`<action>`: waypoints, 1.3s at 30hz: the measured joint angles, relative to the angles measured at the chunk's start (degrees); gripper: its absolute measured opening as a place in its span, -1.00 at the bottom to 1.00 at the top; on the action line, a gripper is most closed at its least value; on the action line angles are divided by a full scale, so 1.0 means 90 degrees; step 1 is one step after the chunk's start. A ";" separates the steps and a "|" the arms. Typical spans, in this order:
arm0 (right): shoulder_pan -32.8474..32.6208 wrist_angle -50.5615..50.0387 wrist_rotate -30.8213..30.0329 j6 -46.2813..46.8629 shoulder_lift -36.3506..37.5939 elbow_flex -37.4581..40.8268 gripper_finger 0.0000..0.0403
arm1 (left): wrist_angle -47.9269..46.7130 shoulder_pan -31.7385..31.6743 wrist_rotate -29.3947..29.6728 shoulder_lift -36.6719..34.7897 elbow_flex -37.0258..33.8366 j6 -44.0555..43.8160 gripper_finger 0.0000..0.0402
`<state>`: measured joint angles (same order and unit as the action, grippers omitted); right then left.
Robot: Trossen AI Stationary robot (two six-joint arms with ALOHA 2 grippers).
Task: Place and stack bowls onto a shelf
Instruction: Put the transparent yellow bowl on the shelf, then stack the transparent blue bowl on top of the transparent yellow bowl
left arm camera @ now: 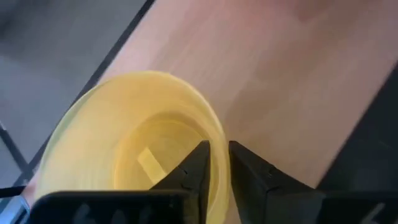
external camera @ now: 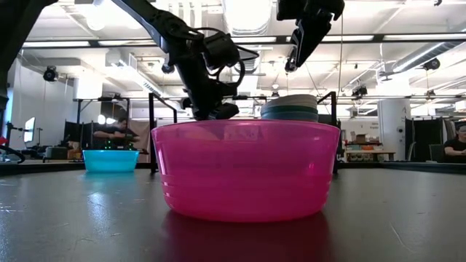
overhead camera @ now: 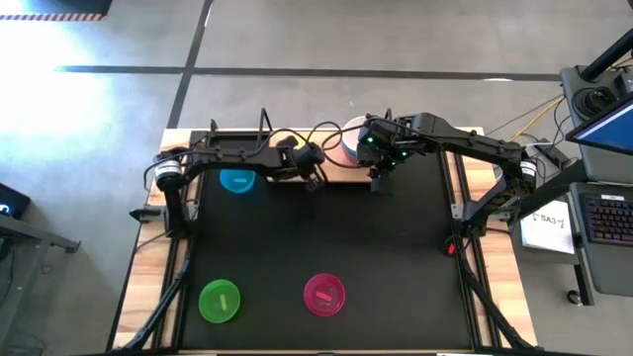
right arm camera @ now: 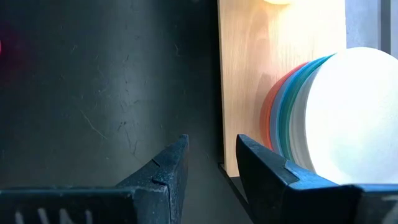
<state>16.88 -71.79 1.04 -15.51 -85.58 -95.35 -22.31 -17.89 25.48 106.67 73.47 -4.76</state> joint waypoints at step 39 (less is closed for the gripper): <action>0.0000 -0.0075 0.0000 -0.0111 0.0002 0.0000 -0.39 | -0.3283 0.0359 0.1209 -0.2483 0.0671 -0.0988 -0.37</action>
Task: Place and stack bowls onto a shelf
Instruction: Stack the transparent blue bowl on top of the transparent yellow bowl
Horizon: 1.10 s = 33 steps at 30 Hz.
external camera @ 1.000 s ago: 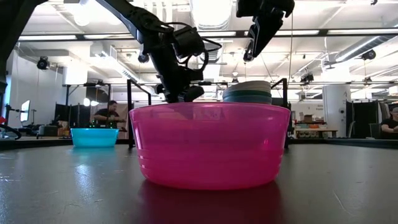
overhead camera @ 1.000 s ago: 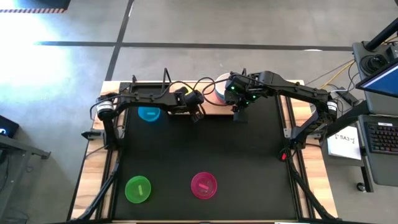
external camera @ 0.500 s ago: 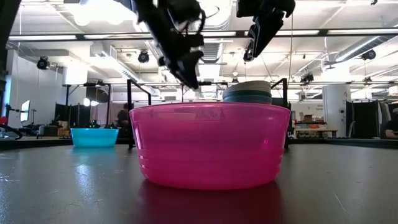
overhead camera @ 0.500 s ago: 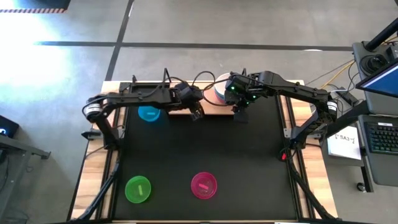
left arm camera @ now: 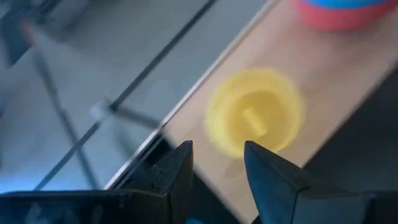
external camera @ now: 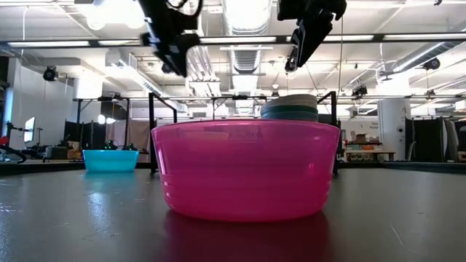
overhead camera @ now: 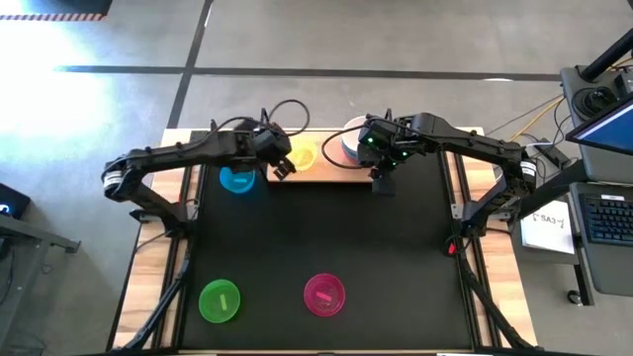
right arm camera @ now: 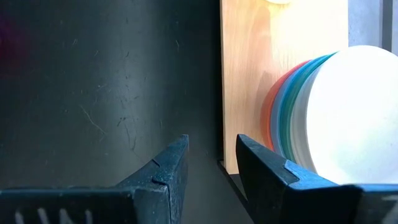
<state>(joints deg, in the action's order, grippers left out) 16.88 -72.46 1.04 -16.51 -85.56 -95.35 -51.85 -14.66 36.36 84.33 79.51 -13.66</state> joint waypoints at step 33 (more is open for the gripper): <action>0.0002 -0.0120 0.0051 0.0102 0.0000 0.0000 -0.39 | -0.0546 0.0080 -0.1486 -0.0249 -0.3474 -0.1628 -0.37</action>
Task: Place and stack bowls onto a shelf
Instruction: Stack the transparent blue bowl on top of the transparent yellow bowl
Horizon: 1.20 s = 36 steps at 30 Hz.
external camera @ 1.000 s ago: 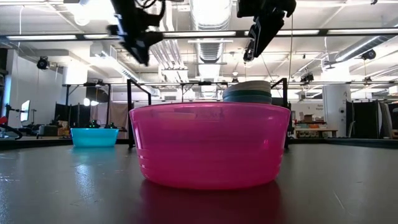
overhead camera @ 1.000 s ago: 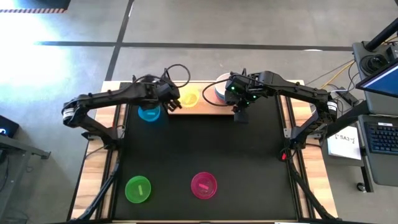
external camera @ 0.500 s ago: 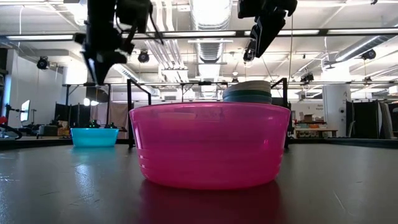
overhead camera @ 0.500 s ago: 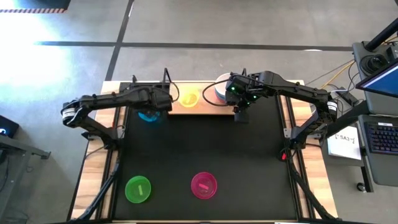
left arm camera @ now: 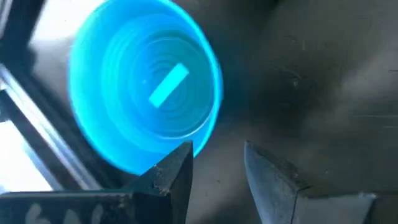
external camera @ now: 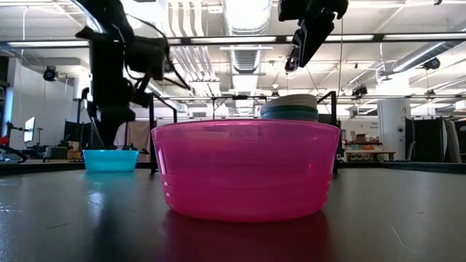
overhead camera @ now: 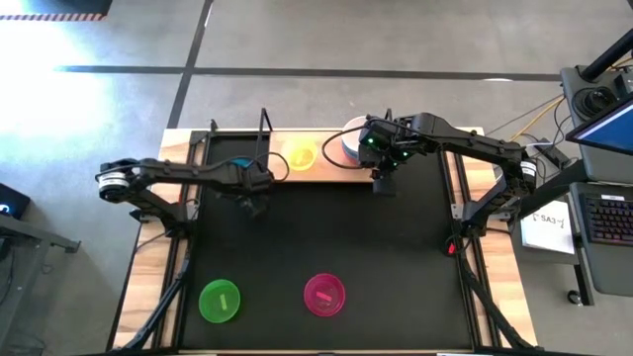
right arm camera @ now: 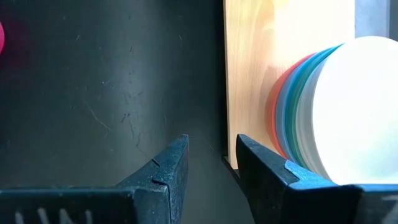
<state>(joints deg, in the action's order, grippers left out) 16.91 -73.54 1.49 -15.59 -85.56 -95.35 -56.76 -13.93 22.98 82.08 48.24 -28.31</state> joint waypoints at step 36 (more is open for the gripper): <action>0.0000 0.0007 0.0000 -0.0216 0.0000 0.0000 -0.39 | 0.1905 0.0592 -0.2226 -0.0360 -0.0496 -0.0229 -1.00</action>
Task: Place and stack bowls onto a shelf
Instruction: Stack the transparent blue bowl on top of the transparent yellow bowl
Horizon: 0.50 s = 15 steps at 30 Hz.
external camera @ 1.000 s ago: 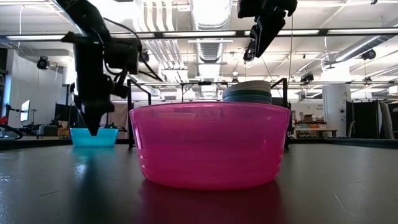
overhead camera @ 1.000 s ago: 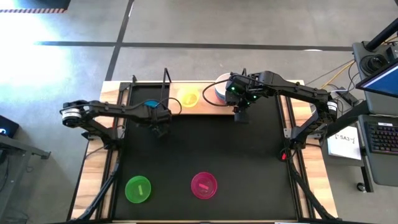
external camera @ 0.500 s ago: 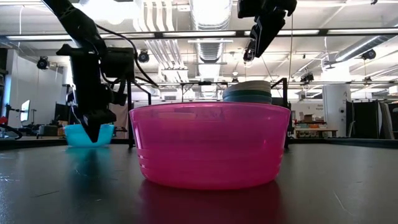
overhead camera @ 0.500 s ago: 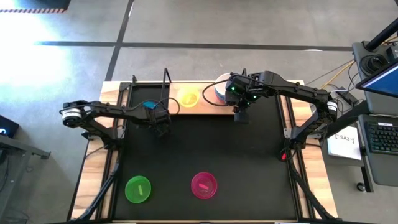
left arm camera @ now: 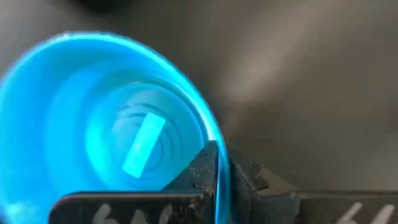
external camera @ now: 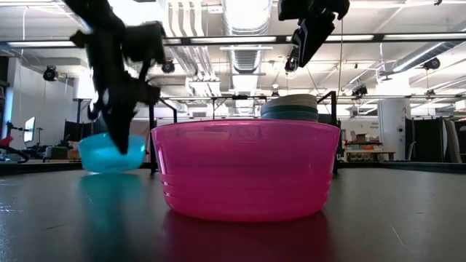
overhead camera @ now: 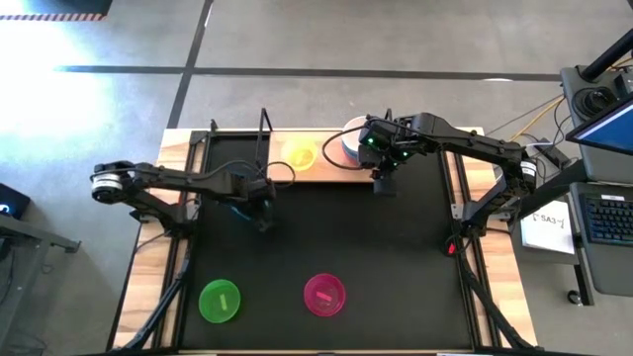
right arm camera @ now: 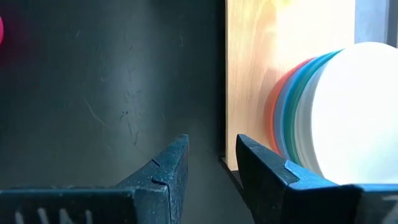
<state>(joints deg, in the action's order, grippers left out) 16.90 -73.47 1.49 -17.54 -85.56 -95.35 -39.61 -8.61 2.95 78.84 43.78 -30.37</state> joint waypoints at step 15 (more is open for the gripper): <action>-0.0216 0.0336 0.3963 -0.1174 0.0000 0.0000 -0.39 | 0.0845 0.2693 -0.0077 0.0118 0.2609 0.2653 -1.00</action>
<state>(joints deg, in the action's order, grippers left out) 14.96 -70.45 37.16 -28.11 -85.56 -95.35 -32.01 15.63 2.25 79.90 67.26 -6.49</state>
